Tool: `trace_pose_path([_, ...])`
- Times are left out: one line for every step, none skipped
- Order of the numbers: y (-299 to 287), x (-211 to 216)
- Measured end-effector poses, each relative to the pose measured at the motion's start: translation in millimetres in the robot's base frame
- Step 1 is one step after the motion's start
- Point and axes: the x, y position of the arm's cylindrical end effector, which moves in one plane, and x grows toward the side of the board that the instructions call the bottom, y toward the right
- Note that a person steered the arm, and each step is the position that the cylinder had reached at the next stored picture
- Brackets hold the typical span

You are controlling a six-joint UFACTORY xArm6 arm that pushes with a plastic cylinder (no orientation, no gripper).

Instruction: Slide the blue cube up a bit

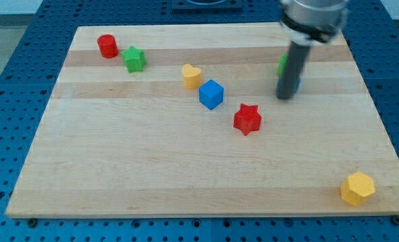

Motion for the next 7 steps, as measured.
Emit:
trace_pose_path([-26,-1])
trace_pose_path([-79,-1])
trace_pose_path([-34,18])
trace_pose_path([-52,33])
trace_pose_path([-80,47])
trace_pose_path([-116,47])
trace_pose_path([-154,51])
